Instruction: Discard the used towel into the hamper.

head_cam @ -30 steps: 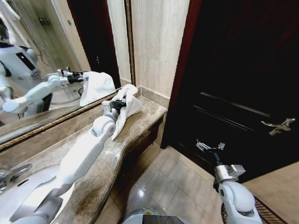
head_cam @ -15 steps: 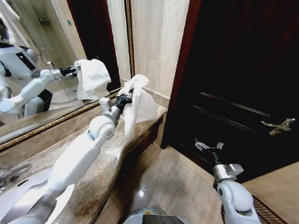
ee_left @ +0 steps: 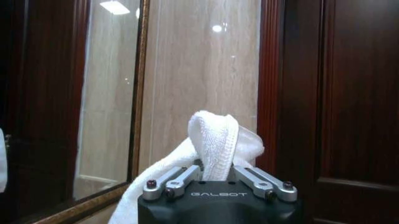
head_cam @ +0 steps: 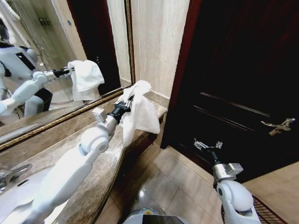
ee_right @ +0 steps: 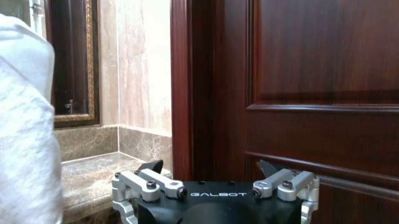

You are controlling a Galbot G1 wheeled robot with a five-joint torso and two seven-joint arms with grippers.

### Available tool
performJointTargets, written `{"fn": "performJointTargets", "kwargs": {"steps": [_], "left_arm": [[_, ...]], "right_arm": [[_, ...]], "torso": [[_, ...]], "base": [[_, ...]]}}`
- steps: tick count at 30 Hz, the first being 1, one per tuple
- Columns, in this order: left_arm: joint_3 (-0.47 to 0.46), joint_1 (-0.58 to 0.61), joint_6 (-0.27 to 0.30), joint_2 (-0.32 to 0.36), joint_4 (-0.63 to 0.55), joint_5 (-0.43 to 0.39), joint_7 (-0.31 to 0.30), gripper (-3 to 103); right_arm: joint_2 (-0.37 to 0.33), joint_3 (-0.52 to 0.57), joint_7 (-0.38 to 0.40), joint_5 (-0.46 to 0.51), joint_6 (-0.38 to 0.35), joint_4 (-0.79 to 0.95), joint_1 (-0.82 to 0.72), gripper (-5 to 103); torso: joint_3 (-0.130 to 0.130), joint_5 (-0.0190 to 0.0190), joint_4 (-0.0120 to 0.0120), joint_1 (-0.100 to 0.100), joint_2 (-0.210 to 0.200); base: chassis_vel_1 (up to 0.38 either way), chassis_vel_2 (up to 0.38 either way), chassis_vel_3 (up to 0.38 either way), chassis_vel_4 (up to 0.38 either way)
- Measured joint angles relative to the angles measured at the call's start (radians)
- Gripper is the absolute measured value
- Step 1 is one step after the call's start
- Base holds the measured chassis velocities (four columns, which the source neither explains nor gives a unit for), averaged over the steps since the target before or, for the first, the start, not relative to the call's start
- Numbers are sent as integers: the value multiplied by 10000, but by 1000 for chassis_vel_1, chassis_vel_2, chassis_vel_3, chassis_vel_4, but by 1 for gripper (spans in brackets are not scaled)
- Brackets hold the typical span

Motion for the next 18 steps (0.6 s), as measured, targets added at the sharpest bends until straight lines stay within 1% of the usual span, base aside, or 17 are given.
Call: {"fn": "performJointTargets", "kwargs": {"steps": [2,3,5,6,8,9,10,13,14,15,16,17,18], "left_arm": [[-373,413,440,59,-588,-6,-262,9],[-373,413,440,59,-588,-6,-262,9],[-732,890,782,73,-1030,-25,-470,9],[-732,890,782,73,-1030,-25,-470,9],[-1159,1618,918,-60,-1427,129,-528,9],[-1301,1874,934,-140,-1536,210,-536,9],[-1301,1874,934,-140,-1536,210,-536,9],[-1888,3002,951,-587,-1998,745,-518,9],[-1888,3002,951,-587,-1998,745,-518,9],[-2052,3326,951,-804,-2151,933,-498,9],[-2052,3326,951,-804,-2151,933,-498,9],[-2130,3539,936,-1007,-2256,1031,-471,9],[-2161,3873,790,-1391,-2365,1148,-319,9]], "right_arm": [[19,-15,1,-11,-28,72,-14,100],[19,-15,1,-11,-28,72,-14,100],[36,-23,-2,-19,-30,112,-43,100],[36,-23,-2,-19,-30,112,-43,100],[44,-23,-8,-19,21,115,-66,100],[48,-23,-10,-19,51,105,-74,100],[48,-23,-10,-19,51,105,-74,100],[51,-20,-36,-12,144,59,-128,100],[51,-20,-36,-12,144,59,-128,100],[52,-20,-62,-2,168,56,-133,100],[52,-20,-62,-2,168,56,-133,100],[54,-18,-86,3,174,55,-135,100],[73,-17,-117,17,183,55,-143,100]], "torso": [[0,1,0,0,0],[0,1,0,0,0],[0,0,-1,0,0],[0,0,-1,0,0],[0,1,-1,0,0],[0,0,-1,0,0],[0,0,-1,0,0],[0,1,1,-1,0],[0,1,1,-1,0],[0,1,0,0,0],[0,1,0,0,0],[0,3,-1,0,1],[0,2,0,0,0]], "base": [[0,0,0,0],[0,0,0,0],[0,0,0,0],[0,0,0,0],[0,0,0,0],[0,0,0,0],[0,0,0,0],[0,0,0,0],[0,0,0,0],[0,0,0,0],[0,0,0,0],[0,0,0,0],[0,0,0,0]]}}
